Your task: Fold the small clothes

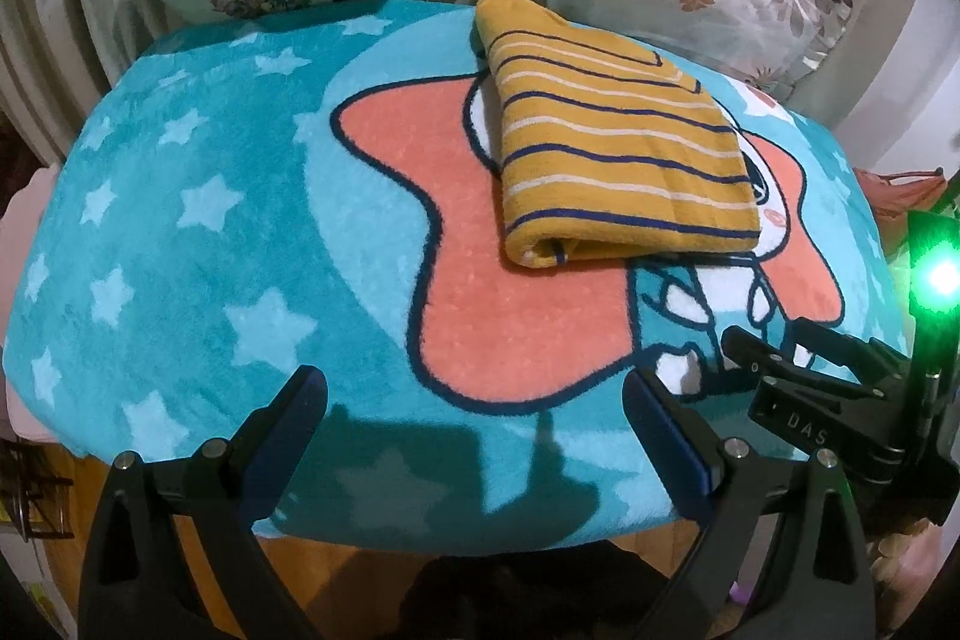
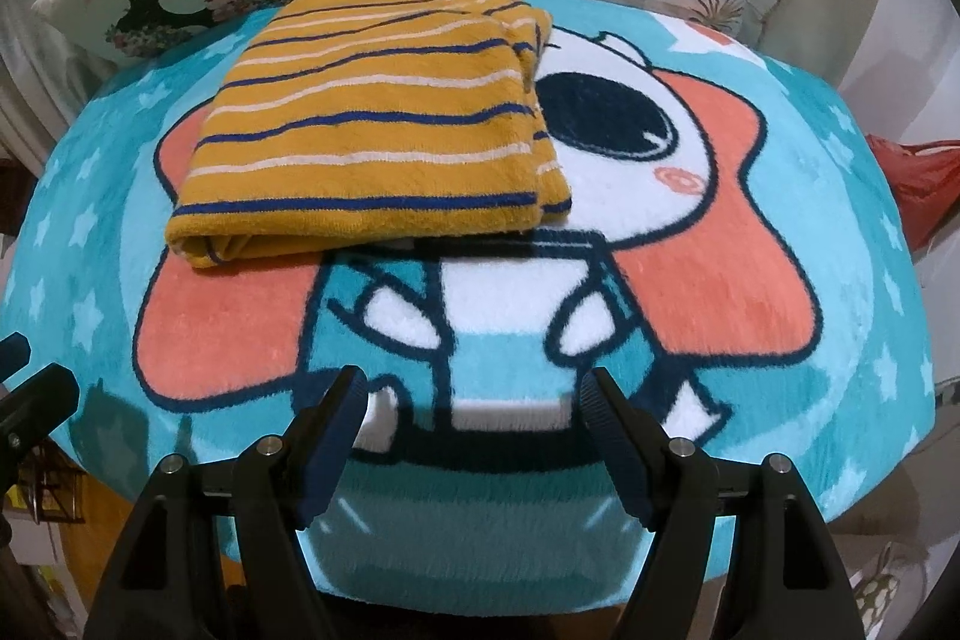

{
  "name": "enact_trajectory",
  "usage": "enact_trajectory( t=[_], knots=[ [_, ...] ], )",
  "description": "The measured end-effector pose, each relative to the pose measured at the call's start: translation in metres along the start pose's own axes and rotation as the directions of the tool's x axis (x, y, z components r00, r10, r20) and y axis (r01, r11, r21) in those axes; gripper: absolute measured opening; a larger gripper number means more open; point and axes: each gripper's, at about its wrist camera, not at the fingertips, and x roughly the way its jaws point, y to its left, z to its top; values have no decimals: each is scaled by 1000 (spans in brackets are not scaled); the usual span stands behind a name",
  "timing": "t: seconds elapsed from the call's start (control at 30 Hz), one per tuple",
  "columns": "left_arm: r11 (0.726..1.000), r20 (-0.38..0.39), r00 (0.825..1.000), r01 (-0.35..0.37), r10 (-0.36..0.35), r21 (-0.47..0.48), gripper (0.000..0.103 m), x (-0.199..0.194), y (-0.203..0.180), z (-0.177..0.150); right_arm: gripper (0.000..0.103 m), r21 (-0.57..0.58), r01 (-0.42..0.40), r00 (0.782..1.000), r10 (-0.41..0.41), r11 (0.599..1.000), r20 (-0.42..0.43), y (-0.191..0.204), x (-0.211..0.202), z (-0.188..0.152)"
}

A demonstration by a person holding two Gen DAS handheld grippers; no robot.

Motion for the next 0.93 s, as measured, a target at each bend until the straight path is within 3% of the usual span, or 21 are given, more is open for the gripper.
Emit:
enact_trajectory(
  t=[0.93],
  knots=[
    [996, -58, 998, -13, 9, -83, 99, 34, -49, 22, 79, -112, -42, 999, 40, 993, -21, -40, 29, 37]
  ],
)
